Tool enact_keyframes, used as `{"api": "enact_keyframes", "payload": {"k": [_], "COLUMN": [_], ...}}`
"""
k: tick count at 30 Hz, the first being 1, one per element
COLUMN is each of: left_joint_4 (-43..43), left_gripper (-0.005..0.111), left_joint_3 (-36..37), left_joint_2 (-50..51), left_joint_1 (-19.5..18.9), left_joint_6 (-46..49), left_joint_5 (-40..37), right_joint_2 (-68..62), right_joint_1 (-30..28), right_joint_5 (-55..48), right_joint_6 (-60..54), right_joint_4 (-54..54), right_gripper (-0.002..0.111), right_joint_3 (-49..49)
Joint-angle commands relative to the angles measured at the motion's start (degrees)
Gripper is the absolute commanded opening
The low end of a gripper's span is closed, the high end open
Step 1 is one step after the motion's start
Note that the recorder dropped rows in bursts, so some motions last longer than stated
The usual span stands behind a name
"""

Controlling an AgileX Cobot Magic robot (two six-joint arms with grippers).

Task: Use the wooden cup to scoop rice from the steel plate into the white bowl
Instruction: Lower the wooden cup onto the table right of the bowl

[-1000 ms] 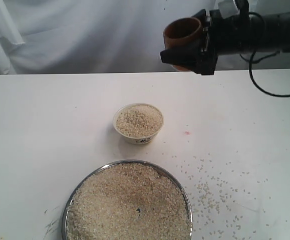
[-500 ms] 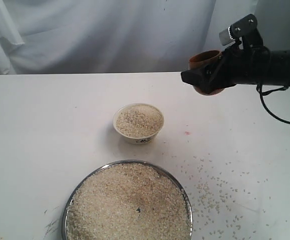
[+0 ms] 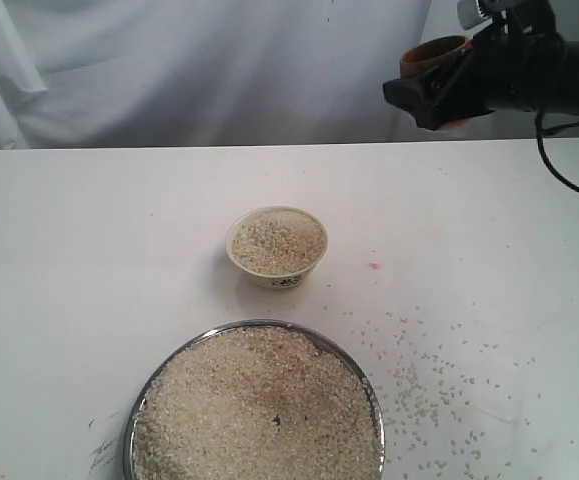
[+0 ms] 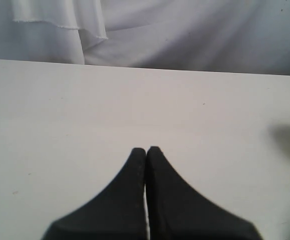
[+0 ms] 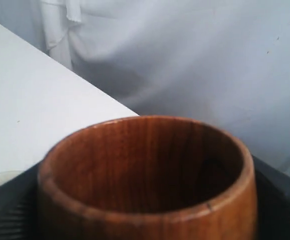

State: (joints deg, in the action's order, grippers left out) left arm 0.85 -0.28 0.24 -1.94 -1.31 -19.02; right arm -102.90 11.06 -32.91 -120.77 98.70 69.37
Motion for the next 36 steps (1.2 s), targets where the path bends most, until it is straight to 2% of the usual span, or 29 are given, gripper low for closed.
{"api": "enact_keyframes", "payload": {"k": [1,3,5,14,15,18,19,24,27,28,29,30,31,32,36], "left_joint_4": [0.0,0.0,0.0,0.0,0.0,0.0,0.0,0.0,0.0,0.0,0.0,0.0,0.0,0.0,0.0], "left_gripper": [0.000,0.000,0.000,0.000,0.000,0.000,0.000,0.000,0.000,0.000,0.000,0.000,0.000,0.000,0.000], "left_joint_3": [0.3,0.3,0.3,0.3,0.3,0.3,0.3,0.3,0.3,0.3,0.3,0.3,0.3,0.3,0.3], "left_joint_2": [-0.2,-0.2,-0.2,-0.2,-0.2,-0.2,-0.2,-0.2,-0.2,-0.2,-0.2,-0.2,-0.2,-0.2,-0.2], "left_joint_1": [-0.1,-0.1,-0.1,-0.1,-0.1,-0.1,-0.1,-0.1,-0.1,-0.1,-0.1,-0.1,-0.1,-0.1,-0.1], "left_joint_6": [0.0,0.0,0.0,0.0,0.0,0.0,0.0,0.0,0.0,0.0,0.0,0.0,0.0,0.0,0.0], "left_joint_5": [0.8,0.8,0.8,0.8,0.8,0.8,0.8,0.8,0.8,0.8,0.8,0.8,0.8,0.8,0.8], "right_joint_2": [2.4,3.6,4.5,4.7,4.7,4.6,4.6,3.6,3.4,3.6,3.8,4.1,4.5,5.1,4.6], "right_joint_1": [-0.3,-0.2,-0.1,2.9,3.3,3.3,3.3,3.5,4.0,5.2,6.0,7.2,7.9,8.7,9.5], "right_joint_5": [3.4,7.2,10.7,18.0,18.8,12.6,10.0,14.7,18.3,23.4,27.8,35.3,40.9,46.1,52.9], "right_joint_6": [3.7,12.3,18.9,29.8,29.0,9.0,0.3,1.3,32.9,48.2,59.1,80.8,92.2,97.6,111.9], "right_joint_4": [-12.1,-21.7,-25.8,-28.9,-26.6,-1.6,1.3,1.3,-24.2,-37.3,-45.6,-61.2,-70.1,-76.9,-88.0], "right_gripper": [0.000,0.000,0.000,0.000,0.000,0.000,0.000,0.000,0.000,0.000,0.000,0.000,0.000,0.000,0.000], "right_joint_3": [1.5,2.5,2.7,2.4,2.4,2.4,2.8,8.1,11.7,11.9,11.5,9.5,7.3,4.7,-2.3]}}
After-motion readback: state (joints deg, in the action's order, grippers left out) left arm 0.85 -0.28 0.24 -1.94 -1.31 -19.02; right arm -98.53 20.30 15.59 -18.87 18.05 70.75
